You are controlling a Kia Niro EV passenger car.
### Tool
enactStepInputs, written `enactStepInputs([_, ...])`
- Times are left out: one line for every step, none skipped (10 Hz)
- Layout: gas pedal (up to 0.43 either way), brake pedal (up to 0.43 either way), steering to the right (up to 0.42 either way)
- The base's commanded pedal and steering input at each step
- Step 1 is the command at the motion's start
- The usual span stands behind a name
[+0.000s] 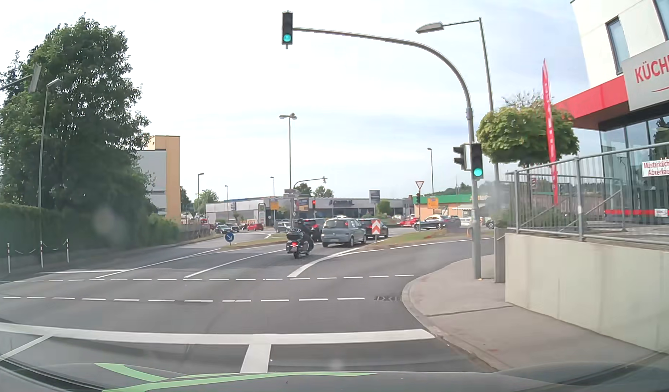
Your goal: Follow the waypoints while adhering to traffic rules and regulations
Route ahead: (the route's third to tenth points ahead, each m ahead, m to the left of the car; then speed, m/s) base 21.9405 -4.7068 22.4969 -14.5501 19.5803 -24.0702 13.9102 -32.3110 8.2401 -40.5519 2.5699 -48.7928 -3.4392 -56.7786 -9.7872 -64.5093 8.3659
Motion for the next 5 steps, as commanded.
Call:
enactStepInputs([0.0,0.207,-0.031])
enactStepInputs([0.0,0.207,-0.028])
enactStepInputs([0.0,0.207,-0.02])
enactStepInputs([0.0,0.207,-0.006])
enactStepInputs([0.0,0.207,0.01])
